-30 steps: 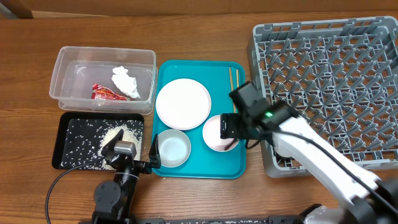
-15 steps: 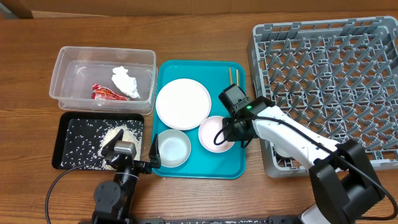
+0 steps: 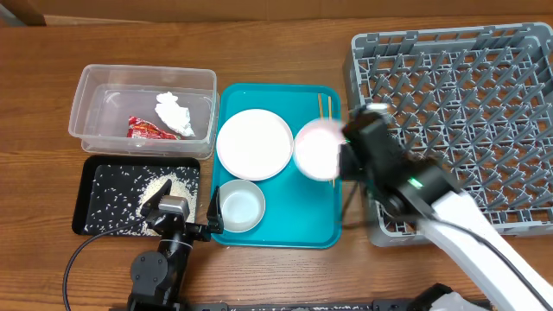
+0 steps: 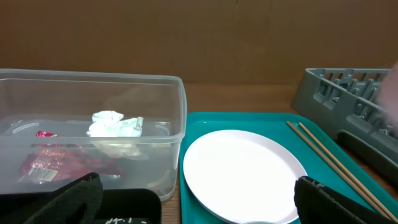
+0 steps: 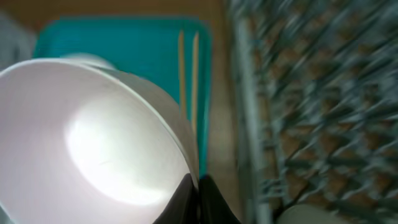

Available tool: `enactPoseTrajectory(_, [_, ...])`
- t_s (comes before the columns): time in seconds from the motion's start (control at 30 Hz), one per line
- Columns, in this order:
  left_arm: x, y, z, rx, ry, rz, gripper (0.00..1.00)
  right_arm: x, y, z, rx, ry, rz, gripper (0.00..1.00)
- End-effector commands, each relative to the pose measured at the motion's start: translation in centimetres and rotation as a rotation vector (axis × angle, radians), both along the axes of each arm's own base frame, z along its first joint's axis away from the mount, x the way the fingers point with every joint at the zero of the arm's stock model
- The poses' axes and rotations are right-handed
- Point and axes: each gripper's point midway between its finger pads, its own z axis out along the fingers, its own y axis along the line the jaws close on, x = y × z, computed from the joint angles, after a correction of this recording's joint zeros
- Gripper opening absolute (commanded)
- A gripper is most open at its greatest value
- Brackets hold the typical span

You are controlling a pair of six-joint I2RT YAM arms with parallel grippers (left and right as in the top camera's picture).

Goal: Sort waste into correct bins and load items into the dishwasher
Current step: 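Lift the pink bowl and carry it into the dish rack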

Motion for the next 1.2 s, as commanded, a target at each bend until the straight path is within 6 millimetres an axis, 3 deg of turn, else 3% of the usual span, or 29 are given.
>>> enactPoseTrajectory(0.0, [0.0, -0.1, 0.0, 0.008, -0.01, -0.008, 1.0, 1.2, -6.9, 5.9, -0.203, -0.263, -0.287, 0.04])
enactPoseTrajectory(0.2, [0.0, -0.1, 0.0, 0.008, -0.01, -0.008, 1.0, 0.4, -14.7, 9.9, -0.512, -0.417, -0.639, 0.04])
enactPoseTrajectory(0.37, [0.0, -0.1, 0.0, 0.008, -0.01, -0.008, 1.0, 1.0, -18.4, 10.4, -0.678, -0.447, -0.843, 0.04])
enactPoseTrajectory(0.53, [0.0, -0.1, 0.0, 0.008, -0.01, -0.008, 1.0, 1.6, -22.2, 7.3, -0.84, -0.291, -0.905, 0.04])
enactPoseTrajectory(0.73, [0.0, -0.1, 0.0, 0.008, -0.01, -0.008, 1.0, 2.7, -24.9, 1.6, -0.851, -0.075, -0.876, 0.04])
enactPoseTrajectory(1.17, [0.0, -0.1, 0.0, 0.008, -0.01, -0.008, 1.0, 2.8, -24.6, -3.2, -0.899, 0.083, -0.783, 0.04])
